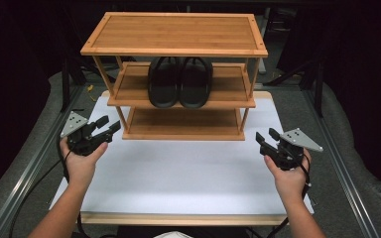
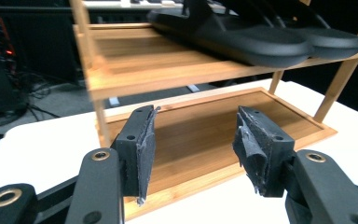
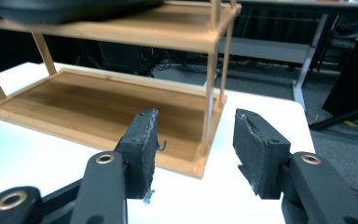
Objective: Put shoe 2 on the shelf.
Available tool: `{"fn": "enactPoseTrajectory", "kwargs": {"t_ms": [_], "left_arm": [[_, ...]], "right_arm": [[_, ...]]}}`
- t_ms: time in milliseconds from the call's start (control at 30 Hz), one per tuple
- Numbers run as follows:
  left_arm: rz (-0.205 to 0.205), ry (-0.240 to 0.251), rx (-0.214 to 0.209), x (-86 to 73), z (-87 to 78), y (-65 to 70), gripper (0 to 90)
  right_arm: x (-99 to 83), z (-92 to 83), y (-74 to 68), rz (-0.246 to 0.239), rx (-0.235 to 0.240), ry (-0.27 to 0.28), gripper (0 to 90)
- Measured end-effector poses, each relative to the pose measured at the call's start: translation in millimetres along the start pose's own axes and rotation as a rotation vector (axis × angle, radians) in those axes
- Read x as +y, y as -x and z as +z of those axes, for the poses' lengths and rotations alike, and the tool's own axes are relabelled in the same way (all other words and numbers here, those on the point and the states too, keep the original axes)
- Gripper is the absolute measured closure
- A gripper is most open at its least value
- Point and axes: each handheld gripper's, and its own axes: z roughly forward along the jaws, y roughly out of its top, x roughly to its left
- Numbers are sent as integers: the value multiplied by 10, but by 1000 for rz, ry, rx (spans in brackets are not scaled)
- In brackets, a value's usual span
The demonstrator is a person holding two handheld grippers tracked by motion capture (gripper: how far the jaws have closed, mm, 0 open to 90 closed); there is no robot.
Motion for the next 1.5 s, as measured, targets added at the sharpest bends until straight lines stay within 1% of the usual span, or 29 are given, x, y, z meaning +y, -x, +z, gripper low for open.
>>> {"fn": "enactPoseTrajectory", "kwargs": {"t_ms": [33,67,100,167,233,300,333,367,400,500,533,567,600,667,700,767,800,833,867,900,967,1000,1033,1067,1100,1167,1233,1367,1500], "left_arm": [[-4,-1,5,-49,-21,-16,479],[-16,-3,8,-102,-47,-35,478],[-32,4,11,-161,-68,-56,476],[-52,-2,26,-277,-119,-98,467],[-58,-8,48,-397,-160,-125,465],[-56,-24,58,-513,-182,-156,462],[-55,-39,66,-563,-191,-170,462],[-58,-48,69,-606,-193,-184,461],[-56,-59,73,-641,-193,-194,459],[-54,-76,67,-719,-160,-211,457],[-50,-91,62,-747,-135,-211,456],[-48,-97,57,-767,-118,-210,455],[-43,-107,51,-794,-92,-206,453],[-27,-131,44,-848,-41,-198,453],[-20,-145,37,-872,-14,-198,453],[-8,-172,36,-909,36,-203,449],[-3,-184,36,-924,52,-204,449],[-3,-193,30,-939,69,-209,448],[1,-207,28,-953,83,-216,445],[3,-215,30,-968,94,-223,445],[2,-240,31,-999,120,-247,444],[4,-251,35,-1014,128,-259,444],[-1,-255,33,-1028,137,-272,444],[-8,-263,32,-1040,145,-285,443],[-15,-270,32,-1052,152,-299,439],[-26,-282,38,-1074,158,-325,430],[-24,-296,50,-1095,163,-354,421],[-39,-301,69,-1119,162,-399,404],[-29,-306,78,-1122,158,-406,397]], "right_arm": [[-34,-3,20,4,26,-1,498],[-70,1,42,8,49,8,495],[-103,-6,61,23,73,15,495],[-151,-51,94,48,91,-21,493],[-195,-84,95,70,52,-53,488],[-245,-88,86,78,41,-84,484],[-260,-107,84,65,42,-135,483],[-309,-69,60,74,30,-103,481],[-373,3,32,87,14,-30,480],[-503,54,10,84,12,-65,476],[-547,75,2,86,9,-82,475],[-602,104,-1,77,3,-98,473],[-639,124,-5,77,3,-100,470],[-725,165,-12,61,-3,-145,471],[-761,184,-12,57,-1,-164,470],[-812,221,-5,46,-7,-181,471],[-832,235,10,44,0,-186,471],[-845,239,24,48,-9,-200,471],[-865,248,40,55,-16,-199,470],[-883,257,63,62,-5,-203,470],[-918,268,92,66,-30,-224,470],[-938,278,122,76,-9,-227,471],[-950,278,138,91,-24,-244,470],[-967,284,154,103,-32,-243,470],[-976,284,173,111,-26,-249,470],[-990,283,190,118,-41,-248,470],[-992,277,201,124,-39,-243,469],[-997,278,199,116,-38,-246,467],[-995,283,197,113,-36,-245,464]]}}
